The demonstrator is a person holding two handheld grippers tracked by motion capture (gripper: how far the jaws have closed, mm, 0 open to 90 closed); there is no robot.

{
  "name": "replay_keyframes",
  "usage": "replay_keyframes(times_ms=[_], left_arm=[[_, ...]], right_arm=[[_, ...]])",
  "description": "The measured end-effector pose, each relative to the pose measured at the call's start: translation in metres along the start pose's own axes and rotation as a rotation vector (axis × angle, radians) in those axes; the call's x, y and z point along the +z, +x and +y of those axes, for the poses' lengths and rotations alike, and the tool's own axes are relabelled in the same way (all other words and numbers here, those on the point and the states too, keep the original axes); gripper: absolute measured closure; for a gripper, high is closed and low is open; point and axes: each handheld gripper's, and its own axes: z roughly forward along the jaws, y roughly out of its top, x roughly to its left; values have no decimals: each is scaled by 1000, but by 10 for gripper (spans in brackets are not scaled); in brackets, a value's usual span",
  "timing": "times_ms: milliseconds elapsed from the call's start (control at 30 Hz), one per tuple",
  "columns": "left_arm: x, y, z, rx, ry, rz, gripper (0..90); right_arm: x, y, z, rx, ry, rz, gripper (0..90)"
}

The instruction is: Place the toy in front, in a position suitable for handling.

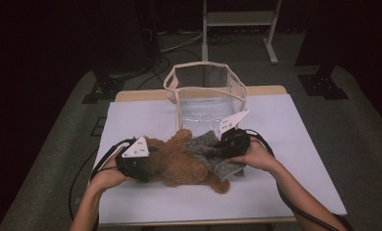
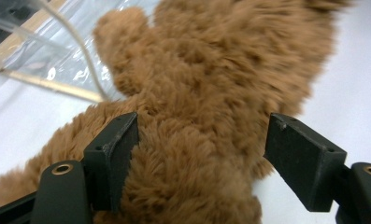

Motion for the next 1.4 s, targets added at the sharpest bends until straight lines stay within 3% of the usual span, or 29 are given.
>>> replay_keyframes(times_ms=[67,167,233,333,433,633,833,1000,1100,1200,1300,1400], left_arm=[[2,3,1,-10,4,8,255],[0,4,7,9,-2,-2,254],[1,-1,13,27,-17,-20,253],[7,-12,25,92,-8,-60,234],[16,-24,36,140,-1,-68,191],[26,-39,56,213,-34,-106,146],[51,-43,64,249,14,-81,77],[68,-38,67,256,46,-44,99],[69,-34,71,215,63,-31,296],[63,-28,73,154,20,-66,452],[57,-25,74,108,-40,-97,497],[54,-27,80,101,-69,-127,510]], right_arm=[[4,6,4,-25,2,15,792],[6,7,7,-45,8,-2,791],[1,2,6,-25,-5,-18,791],[-7,-4,-1,7,-21,-28,790],[-13,-7,-7,29,-27,-42,789],[-26,-11,-19,47,-45,-64,789],[-35,-12,-25,57,-59,-75,788],[-40,-15,-31,72,-68,-79,788],[-41,-16,-34,81,-71,-80,787],[-41,-16,-37,82,-72,-73,787],[-41,-15,-37,81,-80,-56,787],[-42,-12,-36,72,-78,-31,787]])
